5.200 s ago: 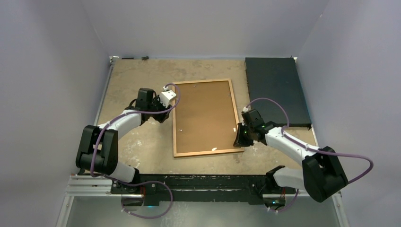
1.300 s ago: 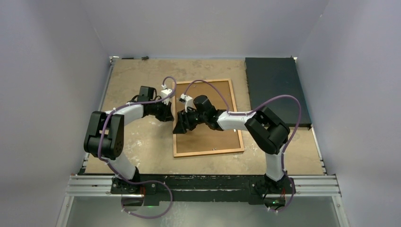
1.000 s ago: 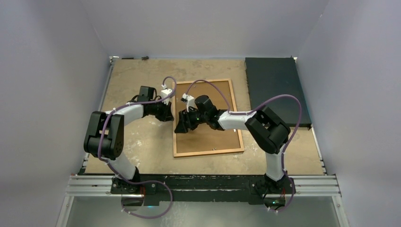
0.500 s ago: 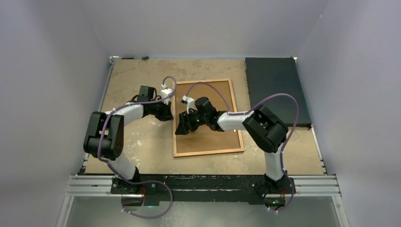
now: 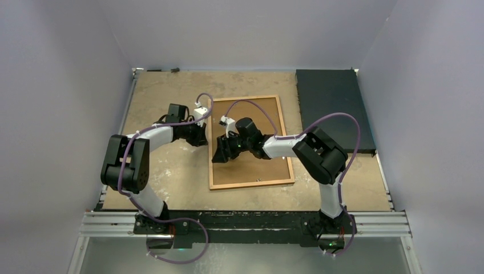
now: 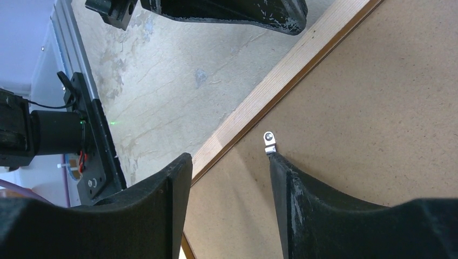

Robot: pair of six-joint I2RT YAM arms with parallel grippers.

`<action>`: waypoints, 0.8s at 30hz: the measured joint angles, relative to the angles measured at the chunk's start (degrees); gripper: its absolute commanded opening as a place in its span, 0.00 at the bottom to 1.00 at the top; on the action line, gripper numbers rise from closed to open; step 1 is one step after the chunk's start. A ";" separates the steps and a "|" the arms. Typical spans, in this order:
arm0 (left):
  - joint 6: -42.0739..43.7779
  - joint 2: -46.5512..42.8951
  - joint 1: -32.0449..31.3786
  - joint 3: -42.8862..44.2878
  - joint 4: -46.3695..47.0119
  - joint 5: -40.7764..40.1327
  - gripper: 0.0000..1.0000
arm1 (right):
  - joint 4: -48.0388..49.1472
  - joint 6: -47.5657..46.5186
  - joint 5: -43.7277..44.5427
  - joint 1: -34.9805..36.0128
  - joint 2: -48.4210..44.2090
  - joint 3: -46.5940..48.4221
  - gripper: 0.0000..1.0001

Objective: Put the photo into the frame

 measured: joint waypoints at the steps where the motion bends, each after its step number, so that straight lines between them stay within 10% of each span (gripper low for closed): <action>1: 0.02 0.00 0.00 0.00 -0.02 -0.07 0.00 | 0.07 0.02 -0.04 0.00 0.00 -0.04 0.57; 24: 0.00 0.00 0.00 0.00 -0.68 -0.22 0.00 | 0.02 0.87 -1.70 0.44 -0.17 -0.07 0.59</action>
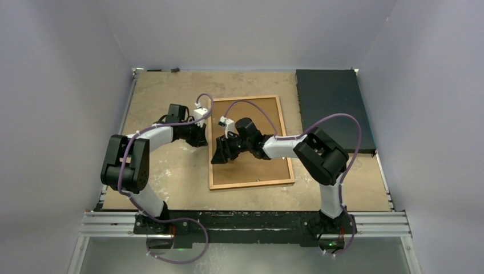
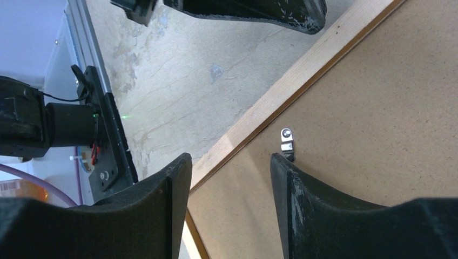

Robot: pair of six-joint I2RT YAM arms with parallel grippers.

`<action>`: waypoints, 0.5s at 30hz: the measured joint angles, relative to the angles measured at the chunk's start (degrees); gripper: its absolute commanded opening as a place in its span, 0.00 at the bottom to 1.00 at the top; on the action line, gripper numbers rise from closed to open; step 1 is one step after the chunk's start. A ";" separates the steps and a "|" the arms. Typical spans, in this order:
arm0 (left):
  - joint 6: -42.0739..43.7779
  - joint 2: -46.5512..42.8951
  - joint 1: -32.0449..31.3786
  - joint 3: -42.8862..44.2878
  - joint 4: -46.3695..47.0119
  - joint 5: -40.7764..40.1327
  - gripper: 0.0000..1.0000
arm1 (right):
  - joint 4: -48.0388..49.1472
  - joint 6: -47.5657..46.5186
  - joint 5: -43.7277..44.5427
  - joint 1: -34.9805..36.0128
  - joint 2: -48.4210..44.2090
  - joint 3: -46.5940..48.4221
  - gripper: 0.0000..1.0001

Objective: Put the photo into the frame

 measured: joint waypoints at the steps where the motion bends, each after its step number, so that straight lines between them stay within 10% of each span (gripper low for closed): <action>1: 0.00 -0.02 0.00 0.00 -0.20 0.00 0.00 | -0.33 -0.07 -0.02 -0.09 -0.44 0.00 0.59; 15: 0.04 -1.88 -0.02 0.00 -1.86 1.84 0.00 | -0.63 -0.79 -0.17 -1.51 -0.35 0.02 0.62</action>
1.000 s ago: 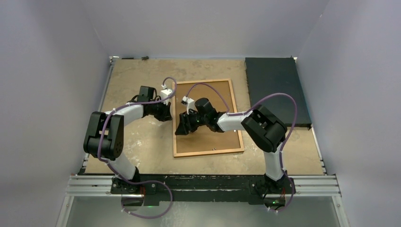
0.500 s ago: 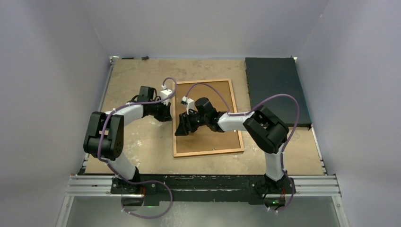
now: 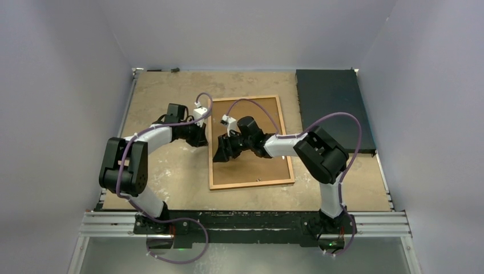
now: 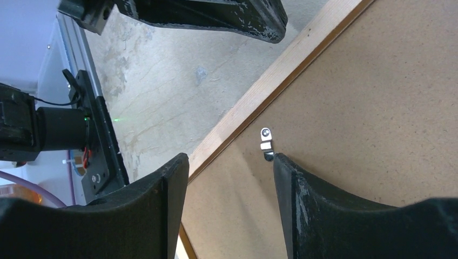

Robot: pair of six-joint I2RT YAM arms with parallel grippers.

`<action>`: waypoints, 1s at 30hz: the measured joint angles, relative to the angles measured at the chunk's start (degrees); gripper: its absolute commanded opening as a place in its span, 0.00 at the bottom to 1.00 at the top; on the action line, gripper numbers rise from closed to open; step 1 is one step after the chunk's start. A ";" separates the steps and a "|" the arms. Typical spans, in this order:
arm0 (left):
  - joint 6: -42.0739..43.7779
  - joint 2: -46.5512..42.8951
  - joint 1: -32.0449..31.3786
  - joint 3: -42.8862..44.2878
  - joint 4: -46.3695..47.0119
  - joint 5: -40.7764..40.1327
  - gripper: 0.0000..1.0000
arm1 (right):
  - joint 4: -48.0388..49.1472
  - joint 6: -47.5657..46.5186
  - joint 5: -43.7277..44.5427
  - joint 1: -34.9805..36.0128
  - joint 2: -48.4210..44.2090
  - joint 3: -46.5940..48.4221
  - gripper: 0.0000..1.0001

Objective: Put the photo into the frame

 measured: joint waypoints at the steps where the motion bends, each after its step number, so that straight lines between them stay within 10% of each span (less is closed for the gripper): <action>1: -0.02 0.04 0.00 0.00 0.00 0.09 0.00 | 0.15 -0.15 0.00 0.00 0.24 0.00 0.62; 30: -0.07 2.64 0.00 -0.13 0.94 0.04 0.00 | 3.85 -0.17 -1.33 0.81 2.19 0.02 0.57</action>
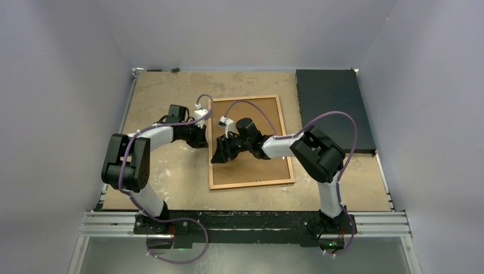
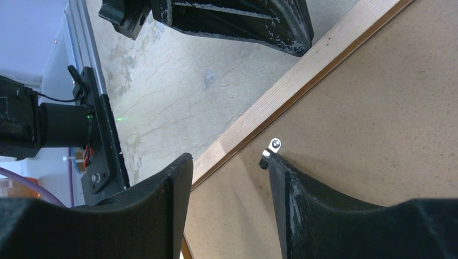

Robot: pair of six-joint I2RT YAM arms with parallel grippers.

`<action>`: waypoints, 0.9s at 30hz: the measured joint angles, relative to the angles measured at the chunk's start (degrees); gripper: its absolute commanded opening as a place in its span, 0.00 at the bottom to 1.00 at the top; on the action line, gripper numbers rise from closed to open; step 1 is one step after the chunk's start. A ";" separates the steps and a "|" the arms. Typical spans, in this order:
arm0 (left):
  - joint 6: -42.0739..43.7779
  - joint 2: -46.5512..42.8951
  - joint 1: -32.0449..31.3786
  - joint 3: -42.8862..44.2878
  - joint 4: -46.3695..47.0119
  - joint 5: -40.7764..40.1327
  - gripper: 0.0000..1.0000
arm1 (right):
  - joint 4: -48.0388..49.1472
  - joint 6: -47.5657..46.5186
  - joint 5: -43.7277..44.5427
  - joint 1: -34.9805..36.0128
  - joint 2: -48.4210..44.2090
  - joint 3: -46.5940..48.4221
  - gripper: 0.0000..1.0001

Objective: Put the photo into the frame

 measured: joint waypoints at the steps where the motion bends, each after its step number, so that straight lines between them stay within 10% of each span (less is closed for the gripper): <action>1: 0.00 0.00 0.00 0.00 0.00 0.00 0.00 | 0.02 0.00 -0.04 0.07 0.04 0.00 0.57; 27: -0.02 0.00 0.00 0.00 0.02 0.02 0.00 | 0.50 1.29 -1.20 0.39 1.70 1.79 0.55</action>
